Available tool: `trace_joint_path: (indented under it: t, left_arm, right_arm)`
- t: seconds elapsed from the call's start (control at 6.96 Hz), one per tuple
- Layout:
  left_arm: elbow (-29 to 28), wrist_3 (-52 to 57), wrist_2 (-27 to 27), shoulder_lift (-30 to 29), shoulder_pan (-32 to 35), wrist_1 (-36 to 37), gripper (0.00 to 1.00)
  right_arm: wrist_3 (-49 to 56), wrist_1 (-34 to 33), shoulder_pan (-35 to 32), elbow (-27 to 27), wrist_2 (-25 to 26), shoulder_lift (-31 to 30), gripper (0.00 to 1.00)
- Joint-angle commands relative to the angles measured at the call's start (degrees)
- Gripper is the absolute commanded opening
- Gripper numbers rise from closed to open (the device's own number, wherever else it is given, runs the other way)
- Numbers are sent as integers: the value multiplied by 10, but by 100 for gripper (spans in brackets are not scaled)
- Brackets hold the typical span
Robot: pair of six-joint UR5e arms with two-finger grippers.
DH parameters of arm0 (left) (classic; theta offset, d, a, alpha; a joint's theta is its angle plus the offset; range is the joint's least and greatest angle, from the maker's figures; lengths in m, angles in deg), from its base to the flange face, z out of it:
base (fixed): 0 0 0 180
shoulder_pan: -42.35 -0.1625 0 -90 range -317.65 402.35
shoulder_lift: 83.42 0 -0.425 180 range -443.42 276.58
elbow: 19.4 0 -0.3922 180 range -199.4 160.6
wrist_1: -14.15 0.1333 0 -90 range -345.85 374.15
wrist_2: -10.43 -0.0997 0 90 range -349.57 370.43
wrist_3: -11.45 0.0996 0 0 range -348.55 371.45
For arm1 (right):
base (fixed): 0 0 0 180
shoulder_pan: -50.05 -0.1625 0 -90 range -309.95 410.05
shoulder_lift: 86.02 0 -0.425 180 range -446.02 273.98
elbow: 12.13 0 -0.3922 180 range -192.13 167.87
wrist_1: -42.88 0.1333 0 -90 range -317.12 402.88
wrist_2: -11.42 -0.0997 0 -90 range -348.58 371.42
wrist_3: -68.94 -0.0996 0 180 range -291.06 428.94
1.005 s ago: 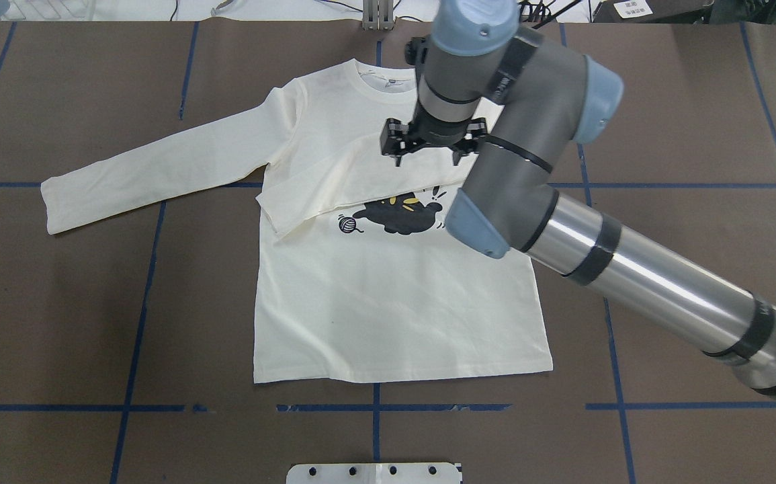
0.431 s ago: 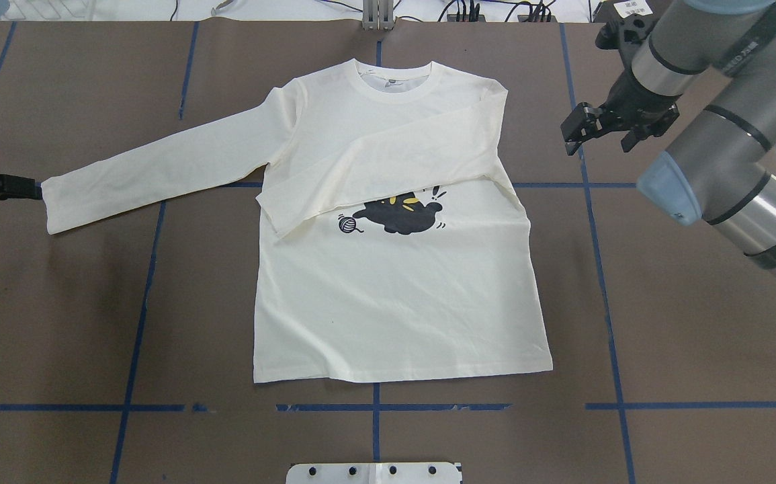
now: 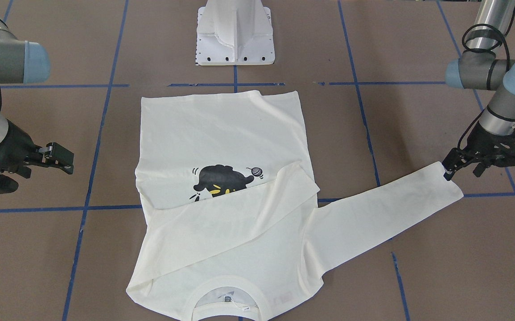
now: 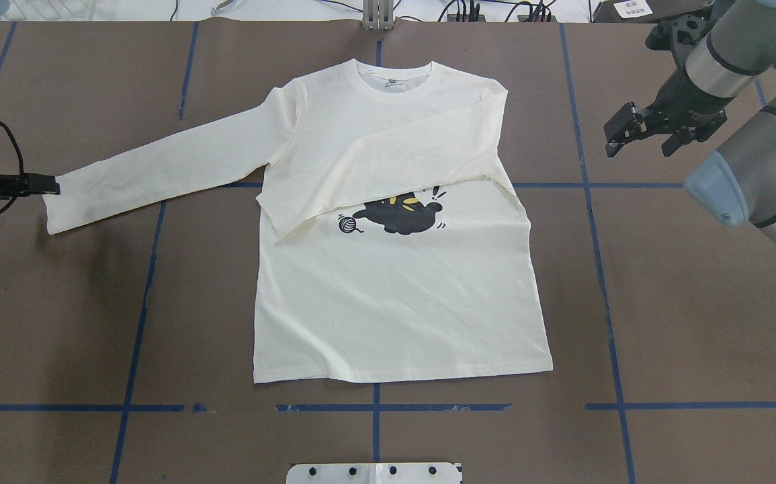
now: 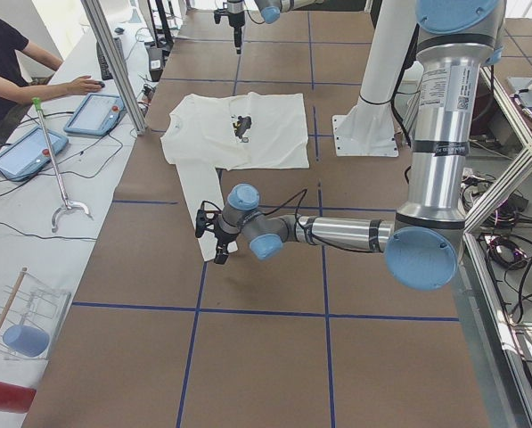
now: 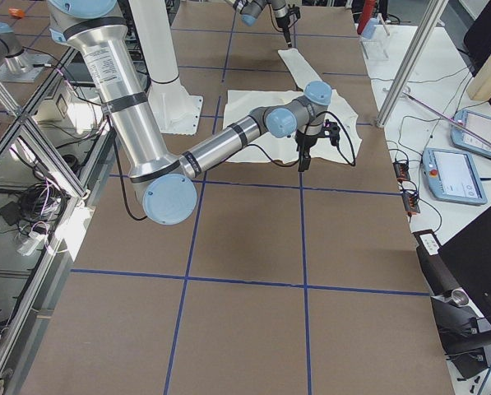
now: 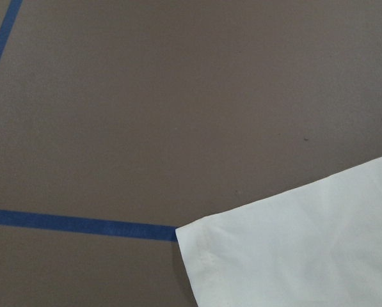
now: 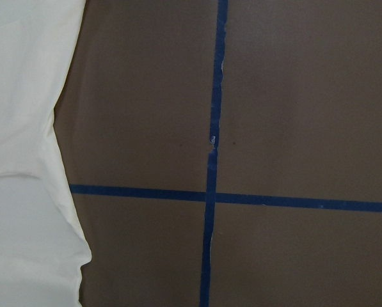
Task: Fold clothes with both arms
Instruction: 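Release the sleeve and withdraw the right gripper while the left gripper approaches the other cuff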
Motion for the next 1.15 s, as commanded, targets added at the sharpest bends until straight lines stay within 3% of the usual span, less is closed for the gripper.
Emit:
trace_joint_path:
  t: [0.0, 0.72, 1.01]
  left_arm:
    - [-13, 1, -5, -10, -12, 1, 100]
    - [-30, 5, -5, -10, -19, 0, 99]
    - [-29, -1, -4, -11, -19, -1, 88]
  right_arm:
    - [0, 0, -2, -2, -3, -3, 100]
    - [-5, 2, -1, -2, -2, -1, 100]
    - [-6, 2, -1, -2, -2, -1, 100]
